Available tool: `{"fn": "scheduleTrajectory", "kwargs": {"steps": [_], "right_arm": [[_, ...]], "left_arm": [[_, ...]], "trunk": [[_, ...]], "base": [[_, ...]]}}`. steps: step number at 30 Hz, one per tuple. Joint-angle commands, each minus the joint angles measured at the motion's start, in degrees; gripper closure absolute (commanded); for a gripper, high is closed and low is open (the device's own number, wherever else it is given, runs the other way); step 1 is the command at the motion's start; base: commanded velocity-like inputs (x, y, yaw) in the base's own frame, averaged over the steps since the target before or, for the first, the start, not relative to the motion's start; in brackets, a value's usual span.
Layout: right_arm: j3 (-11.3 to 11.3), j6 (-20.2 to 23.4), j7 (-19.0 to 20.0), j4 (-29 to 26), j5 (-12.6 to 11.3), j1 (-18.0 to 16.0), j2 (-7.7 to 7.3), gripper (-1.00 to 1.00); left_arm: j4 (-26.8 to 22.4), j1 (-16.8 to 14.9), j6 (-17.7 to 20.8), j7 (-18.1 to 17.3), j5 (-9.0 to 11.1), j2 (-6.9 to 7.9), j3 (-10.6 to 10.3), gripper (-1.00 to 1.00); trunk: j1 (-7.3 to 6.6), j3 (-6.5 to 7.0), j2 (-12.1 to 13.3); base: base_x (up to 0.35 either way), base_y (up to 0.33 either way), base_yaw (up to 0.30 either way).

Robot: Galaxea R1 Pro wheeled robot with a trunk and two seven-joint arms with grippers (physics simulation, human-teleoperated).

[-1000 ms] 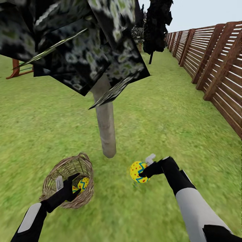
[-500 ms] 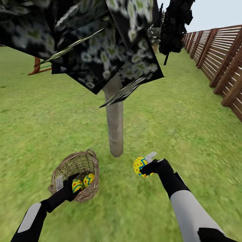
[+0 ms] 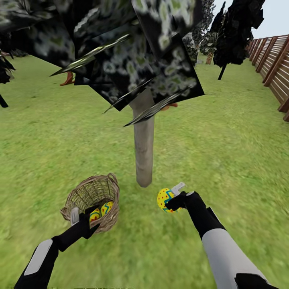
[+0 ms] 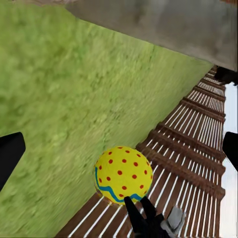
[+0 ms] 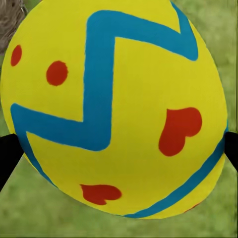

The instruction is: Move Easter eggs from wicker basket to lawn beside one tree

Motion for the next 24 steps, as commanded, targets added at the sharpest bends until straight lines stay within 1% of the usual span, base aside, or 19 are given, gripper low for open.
{"fn": "scheduleTrajectory", "kwargs": {"steps": [1, 3, 4, 5, 6, 7, 8, 9, 11, 13, 17, 20, 22, 24], "right_arm": [[-0.3, -1.8, 0.6, -0.1, 0.1, 0.1, 0.11, 1.00], [-0.3, -3.7, -0.2, 0.7, -4.9, 0.8, 0.38, 1.00], [-0.2, -4.7, -3.0, 1.6, -8.3, 1.1, 0.47, 1.00], [-0.1, -6.1, -5.8, 2.6, -10.1, 1.1, 0.53, 1.00], [0.0, -9.4, -9.6, 4.4, -11.4, 1.2, 0.98, 1.00], [0.1, -16.4, -13.3, 8.3, -12.0, 1.2, 1.49, 1.00], [0.5, -16.5, -13.5, 8.6, -12.2, 1.3, 1.80, 1.00], [0.1, -16.8, -13.9, 8.9, -12.4, 1.3, 1.95, 1.00], [0.0, -16.8, -13.9, 8.6, -12.5, 1.3, 1.75, 1.00], [0.0, -16.6, -13.4, 8.4, -13.2, 1.3, 1.65, 1.00], [-0.1, -18.0, -13.4, 8.6, -14.3, 1.4, 1.21, 1.00], [0.0, -19.0, -14.1, 9.1, -15.1, 1.6, 1.43, 1.00], [0.2, -19.6, -14.8, 9.7, -15.7, 1.6, 1.61, 1.00], [0.3, -20.3, -15.6, 10.4, -16.3, 1.6, 2.19, 1.00]], "left_arm": [[-0.1, -0.1, 0.4, -1.6, -0.4, 0.19, -0.9, -1.00], [-0.2, -0.1, 0.6, -4.0, -0.4, 0.26, -3.3, -1.00], [-0.4, -0.1, 0.6, -4.8, -0.4, 0.23, -4.8, -1.00], [-0.6, -0.1, 0.7, -5.0, -0.3, 0.19, -5.9, -1.00], [-1.2, -0.1, 0.7, -5.2, -0.3, 0.01, -7.2, -1.00], [-1.9, -0.1, 0.8, -5.4, -0.1, -0.22, -8.9, -1.00], [-1.6, -0.1, 0.5, -5.8, -0.2, -0.55, -9.1, -1.00], [-1.8, -0.1, 0.5, -6.1, 0.1, -0.87, -9.5, -1.00], [-1.9, -0.1, 0.5, -5.8, 0.1, -1.52, -10.1, -1.00], [-1.7, -0.1, 0.5, -5.8, 0.0, -2.17, -10.7, -1.00], [-1.8, -0.1, 0.4, -5.7, -0.2, -3.47, -11.8, -1.00], [-2.0, -0.1, 0.5, -5.8, -0.1, -4.38, -12.5, -1.00], [-2.2, -0.1, 0.4, -5.8, 0.2, -4.41, -13.1, -1.00], [-2.3, -0.1, 0.4, -5.8, 0.3, -4.47, -13.8, -1.00]], "trunk": [[0.00, -0.04, 0.0], [0.00, -0.05, 0.0], [0.00, -0.06, 0.0], [0.00, -0.07, 0.0], [0.00, -0.08, 0.0], [0.00, -0.08, 0.0], [0.00, -0.09, 0.0], [0.00, -0.09, 0.0], [0.00, -0.09, 0.0], [0.44, -0.45, -0.8], [1.32, -1.17, -2.4], [1.97, -1.71, -3.6], [2.41, -2.06, -4.4], [2.85, -2.42, -5.2]], "base": [[0.034, -0.340, 0.298], [0.055, -0.185, 0.298], [0.016, -0.055, 0.298], [0.008, -0.028, 0.279], [0.003, -0.011, 0.124], [0.001, -0.002, 0.026], [0.000, 0.000, 0.000], [0.000, 0.000, 0.000], [0.000, 0.000, 0.000], [0.000, 0.000, 0.000], [0.000, 0.000, 0.000], [0.000, 0.000, 0.000], [0.000, 0.000, 0.000], [0.000, 0.000, 0.000]]}}
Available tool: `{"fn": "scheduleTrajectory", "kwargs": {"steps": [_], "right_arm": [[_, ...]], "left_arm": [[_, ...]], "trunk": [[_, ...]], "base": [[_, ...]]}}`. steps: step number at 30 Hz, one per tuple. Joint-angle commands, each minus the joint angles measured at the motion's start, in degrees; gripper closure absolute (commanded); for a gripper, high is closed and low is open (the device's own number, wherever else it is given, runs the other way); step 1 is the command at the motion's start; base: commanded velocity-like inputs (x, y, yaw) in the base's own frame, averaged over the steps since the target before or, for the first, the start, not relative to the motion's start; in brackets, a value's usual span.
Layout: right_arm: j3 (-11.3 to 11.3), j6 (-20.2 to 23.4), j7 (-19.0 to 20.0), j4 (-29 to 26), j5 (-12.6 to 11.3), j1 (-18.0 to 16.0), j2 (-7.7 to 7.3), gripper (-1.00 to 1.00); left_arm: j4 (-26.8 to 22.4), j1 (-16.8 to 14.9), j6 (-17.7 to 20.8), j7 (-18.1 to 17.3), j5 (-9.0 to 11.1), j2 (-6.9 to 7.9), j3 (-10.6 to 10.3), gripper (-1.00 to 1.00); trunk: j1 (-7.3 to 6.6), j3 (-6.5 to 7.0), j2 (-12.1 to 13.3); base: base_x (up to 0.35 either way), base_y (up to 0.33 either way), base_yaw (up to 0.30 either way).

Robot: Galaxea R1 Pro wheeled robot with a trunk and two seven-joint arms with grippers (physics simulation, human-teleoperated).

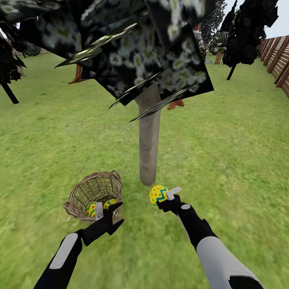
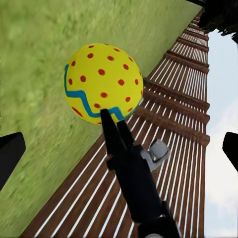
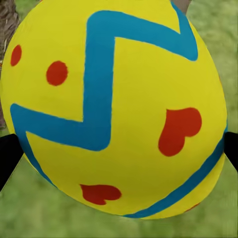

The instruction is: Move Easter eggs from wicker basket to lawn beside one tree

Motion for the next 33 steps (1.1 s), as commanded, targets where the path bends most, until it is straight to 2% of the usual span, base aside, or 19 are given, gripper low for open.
{"fn": "scheduleTrajectory", "kwargs": {"steps": [1, 2, 9, 12, 15, 17, 19, 20, 22, 24, 25, 28, 30, 31, 33], "right_arm": [[-0.4, -0.1, 0.2, 0.2, 0.2, 0.0, 0.29, 1.00], [-0.4, -11.3, -14.3, 9.0, 0.0, 0.0, 0.34, 1.00], [-0.5, -11.5, -15.3, 9.3, 0.1, -0.1, 0.40, 1.00], [-0.4, -11.4, -18.2, 9.3, 0.2, -0.1, 0.40, 1.00], [-0.4, -11.3, -18.7, 9.5, 0.2, 0.0, 0.40, 1.00], [-0.4, -10.7, -18.6, 9.5, 0.2, -0.1, 0.53, 1.00], [-0.3, -10.3, -18.6, 9.8, 0.2, -0.1, 0.55, 1.00], [0.2, -10.3, -18.5, 10.4, 0.2, -0.2, 0.56, 1.00], [1.8, -10.2, -18.2, 10.8, 0.2, -0.2, 0.51, 1.00], [3.0, -10.1, -18.2, 10.9, 0.2, -0.3, 0.49, 1.00], [3.1, -9.1, -18.1, 10.9, 0.2, -0.3, 0.49, 1.00], [3.3, -1.4, -17.9, 10.9, 0.1, -1.0, 0.59, 1.00], [3.3, -1.1, -18.0, 13.1, 0.1, -2.3, 1.24, 1.00], [3.3, -1.1, -18.0, 16.7, 0.0, -5.8, 1.33, 1.00], [3.2, -1.3, -18.0, 20.3, -0.1, -8.2, 1.34, 1.00]], "left_arm": [[0.0, 0.0, 0.4, -0.3, -0.2, -0.07, -0.1, -1.00], [0.0, 0.0, 0.4, -0.3, -0.2, -0.08, -4.7, -1.00], [0.0, 0.0, 0.5, -0.8, -0.2, -0.08, -4.8, -1.00], [0.0, 0.0, 0.5, -2.9, -0.2, -0.08, -4.8, -1.00], [-0.1, 0.0, 0.6, -3.7, -0.2, -0.04, -4.8, -1.00], [-0.4, 0.0, 0.6, -6.4, -0.2, 0.08, -4.8, -1.00], [-4.1, 0.0, 0.8, -8.2, -0.3, 0.09, -4.8, -1.00], [-6.9, 0.1, 0.8, -8.8, -0.4, 0.10, -5.5, -1.00], [-8.7, 0.2, 0.7, -9.3, -0.3, 0.16, -9.2, -1.00], [-9.5, 0.2, 0.7, -9.5, -0.3, 0.11, -11.3, -1.00], [-9.6, 0.2, 0.7, -9.5, -0.3, 0.10, -11.5, -1.00], [-9.3, 0.3, 0.5, -9.5, -0.4, 0.01, -11.8, -1.00], [-9.3, 0.2, 0.5, -9.5, -0.4, -0.02, -11.9, -1.00], [-9.5, 0.2, 0.5, -9.5, -0.4, -0.06, -11.9, -1.00], [-9.5, 0.2, 0.5, -9.5, -0.4, -0.07, -12.2, -1.00]], "trunk": [[0.22, -0.23, -0.4], [0.44, -0.41, -0.8], [1.98, -1.66, -3.6], [2.63, -2.20, -4.8], [3.29, -2.74, -6.1], [3.73, -3.10, -6.9], [4.17, -3.46, -7.7], [4.39, -3.64, -8.1], [4.83, -4.00, -8.9], [5.27, -4.36, -9.7], [5.49, -4.54, -10.1], [6.15, -5.08, -11.3], [6.59, -5.43, -12.1], [6.81, -5.61, -12.5], [7.25, -5.97, -13.3]], "base": [[0.000, 0.000, 0.000], [0.000, 0.000, 0.000], [0.000, 0.000, 0.000], [0.000, 0.000, 0.000], [0.000, 0.000, 0.000], [0.000, 0.000, 0.000], [0.000, 0.000, 0.000], [0.000, 0.000, 0.000], [0.000, 0.000, 0.000], [0.000, 0.000, 0.000], [0.000, 0.000, 0.000], [0.000, 0.000, 0.000], [0.000, 0.000, 0.000], [0.000, 0.000, 0.000], [0.000, 0.000, 0.000]]}}
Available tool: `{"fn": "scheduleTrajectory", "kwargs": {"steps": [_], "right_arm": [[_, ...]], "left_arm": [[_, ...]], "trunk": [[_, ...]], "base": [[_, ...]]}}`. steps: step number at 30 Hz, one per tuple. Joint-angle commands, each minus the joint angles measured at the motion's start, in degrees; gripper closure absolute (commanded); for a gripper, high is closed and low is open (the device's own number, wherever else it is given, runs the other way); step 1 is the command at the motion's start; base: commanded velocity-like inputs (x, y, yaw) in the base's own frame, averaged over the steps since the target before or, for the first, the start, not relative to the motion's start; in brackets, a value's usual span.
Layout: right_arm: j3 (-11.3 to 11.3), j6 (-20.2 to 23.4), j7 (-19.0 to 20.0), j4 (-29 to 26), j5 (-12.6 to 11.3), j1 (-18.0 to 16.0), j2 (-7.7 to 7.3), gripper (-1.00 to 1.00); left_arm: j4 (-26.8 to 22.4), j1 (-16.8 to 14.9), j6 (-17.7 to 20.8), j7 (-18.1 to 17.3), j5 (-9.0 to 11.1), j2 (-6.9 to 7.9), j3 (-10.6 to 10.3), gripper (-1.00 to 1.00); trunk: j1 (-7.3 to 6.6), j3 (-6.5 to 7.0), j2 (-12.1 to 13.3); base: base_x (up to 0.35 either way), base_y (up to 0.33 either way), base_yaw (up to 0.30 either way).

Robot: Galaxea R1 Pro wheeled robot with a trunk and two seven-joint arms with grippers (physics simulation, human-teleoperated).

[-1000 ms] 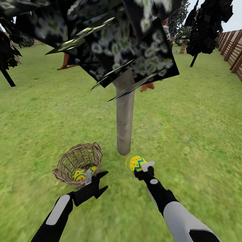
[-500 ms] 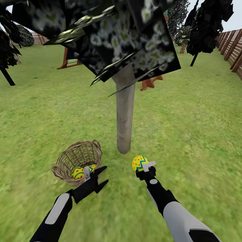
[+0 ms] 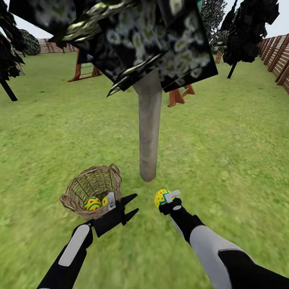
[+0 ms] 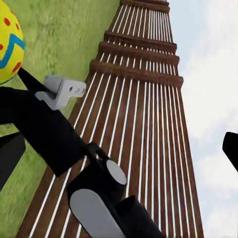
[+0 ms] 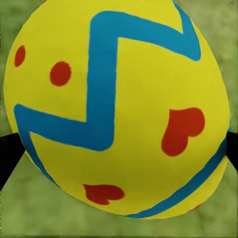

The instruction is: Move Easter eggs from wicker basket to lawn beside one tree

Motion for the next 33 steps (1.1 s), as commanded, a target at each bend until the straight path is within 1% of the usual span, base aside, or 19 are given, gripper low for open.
{"fn": "scheduleTrajectory", "kwargs": {"steps": [1, 2, 3, 4, 5, 12, 16, 17, 19, 28, 33], "right_arm": [[-0.1, -0.2, -0.1, 1.0, 0.4, -0.6, 0.08, 1.00], [-0.2, -1.2, -0.1, 1.5, 0.4, -0.8, 0.10, 1.00], [-0.2, -2.8, -0.1, 1.7, 0.4, -0.8, 0.03, 1.00], [-0.2, -3.7, -0.1, 1.7, 0.5, -0.9, -0.01, 1.00], [-0.2, -4.1, -0.1, 1.6, 0.5, -0.9, -0.03, 1.00], [-0.2, -4.3, 0.0, 1.4, 0.6, -0.9, -0.01, 1.00], [-0.2, -4.3, 0.0, 1.4, 0.6, -0.9, 0.06, 1.00], [-0.2, -4.3, 0.0, 1.4, 0.6, -0.9, 0.05, 1.00], [-0.2, -4.3, 0.0, 1.4, 0.6, -0.9, 0.06, 1.00], [-0.2, -4.4, 0.0, 1.3, 0.6, -0.9, 0.05, 1.00], [-0.2, -4.4, 0.0, 1.3, 0.6, -0.8, 0.05, 1.00]], "left_arm": [[0.1, 0.0, 0.1, -0.2, 0.0, 0.02, -1.5, -1.00], [0.1, 0.0, 0.1, -0.2, 0.1, 0.02, -2.8, -1.00], [0.3, -0.1, 0.0, -0.2, 0.1, -0.01, -3.5, -1.00], [0.4, -0.1, 0.0, -0.2, 0.0, -0.01, -3.7, -1.00], [0.5, 0.0, -0.1, -0.2, 0.1, 0.00, -3.7, -1.00], [0.8, -0.1, -0.1, 0.0, 0.1, -0.02, -3.8, -1.00], [0.9, -0.1, -0.2, 0.0, 0.1, -0.02, -3.7, -1.00], [0.9, 0.0, -0.2, 0.0, 0.1, -0.08, -3.8, -1.00], [1.5, 0.0, -0.2, 0.0, 0.1, -0.84, -3.7, -1.00], [2.1, 0.0, -0.2, 0.2, 0.1, -1.05, -3.8, -1.00], [2.1, -0.1, -0.2, 0.3, 0.0, -1.07, -3.8, -1.00]], "trunk": [[0.22, -0.23, -0.4], [0.44, -0.41, -0.8], [0.66, -0.58, -1.2], [0.88, -0.76, -1.6], [1.10, -0.94, -2.0], [1.10, -0.94, -2.0], [1.10, -0.94, -2.0], [1.10, -0.94, -2.0], [1.10, -0.94, -2.0], [1.10, -0.94, -2.0], [0.00, -0.05, 0.0]], "base": [[0.000, 0.000, 0.000], [0.000, 0.000, 0.000], [0.000, 0.000, 0.000], [0.000, 0.000, 0.000], [0.000, 0.000, 0.000], [0.003, -0.004, 0.000], [0.202, -0.215, 0.182], [0.239, -0.244, 0.281], [0.080, -0.082, 0.288], [0.003, -0.003, 0.035], [0.000, 0.000, 0.000]]}}
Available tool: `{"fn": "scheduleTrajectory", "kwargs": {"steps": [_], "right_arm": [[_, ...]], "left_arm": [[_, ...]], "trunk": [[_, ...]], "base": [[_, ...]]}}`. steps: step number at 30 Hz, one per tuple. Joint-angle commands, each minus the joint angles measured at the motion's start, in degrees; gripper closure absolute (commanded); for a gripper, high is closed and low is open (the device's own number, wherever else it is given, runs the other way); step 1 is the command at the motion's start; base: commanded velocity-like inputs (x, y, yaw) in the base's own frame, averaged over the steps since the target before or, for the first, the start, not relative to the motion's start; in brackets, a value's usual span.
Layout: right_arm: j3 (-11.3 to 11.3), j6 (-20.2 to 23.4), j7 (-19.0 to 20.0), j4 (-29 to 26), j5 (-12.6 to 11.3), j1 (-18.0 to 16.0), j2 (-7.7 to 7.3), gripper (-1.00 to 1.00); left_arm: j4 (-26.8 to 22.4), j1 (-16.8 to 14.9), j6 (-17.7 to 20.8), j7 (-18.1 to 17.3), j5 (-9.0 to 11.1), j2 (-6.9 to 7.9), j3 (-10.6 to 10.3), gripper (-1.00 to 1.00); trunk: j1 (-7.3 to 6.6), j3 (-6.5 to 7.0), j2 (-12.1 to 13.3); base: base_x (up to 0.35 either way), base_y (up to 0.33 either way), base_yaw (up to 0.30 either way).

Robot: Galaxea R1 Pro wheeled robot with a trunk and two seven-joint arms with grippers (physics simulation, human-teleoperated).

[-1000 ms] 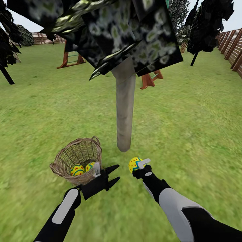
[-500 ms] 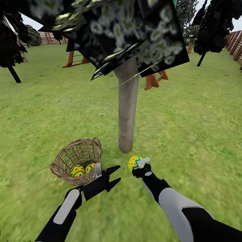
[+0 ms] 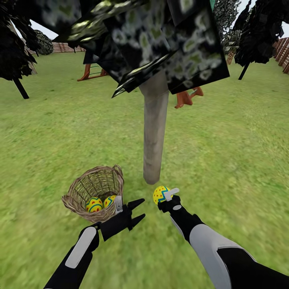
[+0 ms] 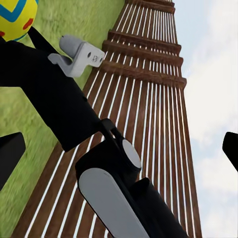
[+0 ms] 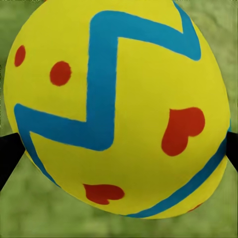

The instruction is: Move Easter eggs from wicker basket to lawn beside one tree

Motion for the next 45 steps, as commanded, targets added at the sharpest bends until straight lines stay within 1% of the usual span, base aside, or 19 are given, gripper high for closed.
{"fn": "scheduleTrajectory", "kwargs": {"steps": [1, 3, 10, 18, 21, 26, 30, 35, 45], "right_arm": [[-0.1, 0.3, -0.1, -0.1, 0.5, 0.0, 0.03, 1.00], [-0.1, 0.3, -0.1, -0.1, 0.5, 0.0, 0.03, 1.00], [-0.1, 0.3, -0.1, -0.1, 0.5, 0.0, 0.03, 1.00], [-0.1, 0.3, -0.1, -0.1, 0.5, 0.0, -0.06, 1.00], [-0.1, 0.3, -0.1, -0.2, 0.5, 0.0, -0.06, 1.00], [-0.1, 0.3, 0.0, -0.2, 0.5, 0.0, 0.01, 1.00], [-0.1, 0.3, 0.0, -0.2, 0.5, 0.0, 0.03, 1.00], [-0.1, -0.9, 0.0, -0.2, 0.5, 0.2, 0.03, 1.00], [0.0, -0.4, -0.1, -0.2, 0.5, 0.2, 0.03, 1.00]], "left_arm": [[0.0, 0.0, 0.2, -0.2, -0.1, -0.01, 0.1, -1.00], [0.0, 0.0, 0.2, -0.3, -0.1, -0.01, 0.1, -1.00], [0.0, 0.0, 0.2, -0.2, -0.1, -0.03, 0.1, -1.00], [0.2, 0.0, 0.2, -0.1, -0.1, -0.10, 0.2, -1.00], [1.8, 0.0, 0.2, -0.1, 0.0, -0.17, 0.1, -1.00], [2.9, 0.0, -2.3, -0.1, 0.0, -0.36, 0.1, -1.00], [2.9, 0.0, -2.4, -0.1, 0.1, -0.36, 0.2, -1.00], [3.0, 0.0, -2.4, -0.1, 0.1, -0.36, 0.2, -1.00], [2.9, 0.0, -2.4, -0.1, 0.1, -0.36, 0.2, -1.00]], "trunk": [[-0.23, 0.14, 0.4], [-0.67, 0.50, 1.2], [-0.67, 0.50, 1.2], [1.08, -0.93, -2.0], [1.74, -1.47, -3.2], [2.84, -2.37, -5.2], [3.72, -3.09, -6.8], [4.82, -3.98, -8.8], [7.01, -5.78, -12.8]], "base": [[0.000, 0.000, 0.000], [0.000, 0.000, 0.000], [0.000, 0.000, 0.000], [0.000, 0.000, 0.000], [0.000, 0.000, 0.000], [0.000, 0.000, 0.000], [0.000, 0.000, 0.000], [0.000, 0.000, 0.000], [0.000, 0.000, 0.000]]}}
